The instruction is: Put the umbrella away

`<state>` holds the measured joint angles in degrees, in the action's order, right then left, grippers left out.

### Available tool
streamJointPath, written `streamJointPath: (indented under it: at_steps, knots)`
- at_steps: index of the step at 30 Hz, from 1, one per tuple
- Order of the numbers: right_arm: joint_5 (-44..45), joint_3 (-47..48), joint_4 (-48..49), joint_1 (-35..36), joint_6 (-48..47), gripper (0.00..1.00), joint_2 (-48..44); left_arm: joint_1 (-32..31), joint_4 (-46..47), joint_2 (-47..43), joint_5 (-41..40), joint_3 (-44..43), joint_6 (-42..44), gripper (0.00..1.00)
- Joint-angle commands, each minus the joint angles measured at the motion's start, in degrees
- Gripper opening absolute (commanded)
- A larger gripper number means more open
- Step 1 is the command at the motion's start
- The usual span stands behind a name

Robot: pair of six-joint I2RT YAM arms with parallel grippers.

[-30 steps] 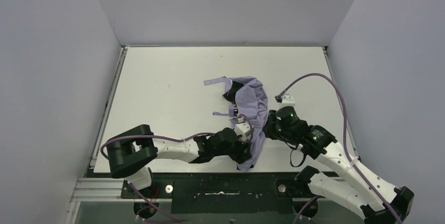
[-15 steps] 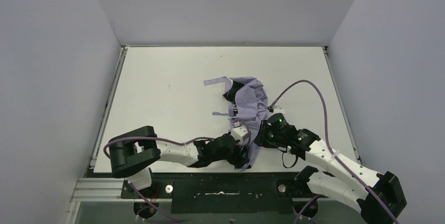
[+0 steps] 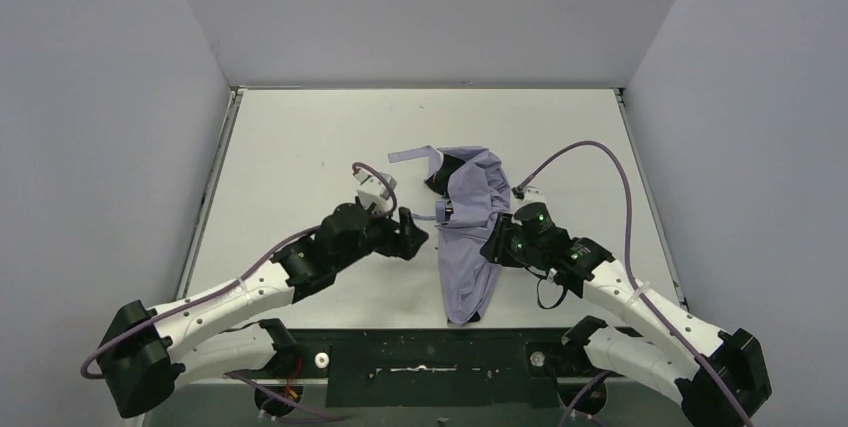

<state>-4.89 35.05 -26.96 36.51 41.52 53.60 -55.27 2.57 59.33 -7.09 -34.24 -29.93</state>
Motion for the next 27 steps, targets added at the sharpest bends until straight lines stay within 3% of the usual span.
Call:
streamJointPath:
  at_steps: [1, 6, 14, 20, 27]
  knots:
    - [-1.7, -4.5, 5.8, 0.8, 4.4, 0.28, -2.2, 9.2, -8.4, 1.3, 5.7, -9.3, -1.6, 0.74]
    - [-2.8, -10.7, 10.4, 1.0, 7.5, 0.28, -2.3, 13.5, -9.2, 12.8, 10.0, -20.9, -1.7, 0.74]
    - [2.6, -15.3, 11.6, 1.0, 9.1, 0.27, 0.1, 15.0, -6.8, 31.1, 18.5, -33.8, -2.7, 0.74]
    - [4.7, -15.9, 10.6, 0.8, 8.8, 0.29, 0.9, 14.8, -5.6, 39.2, 21.7, -38.1, -5.2, 0.74]
    - [4.1, -16.8, 11.5, 0.8, 8.8, 0.29, 0.5, 14.9, 0.6, 43.5, 22.9, -36.6, -9.8, 0.74]
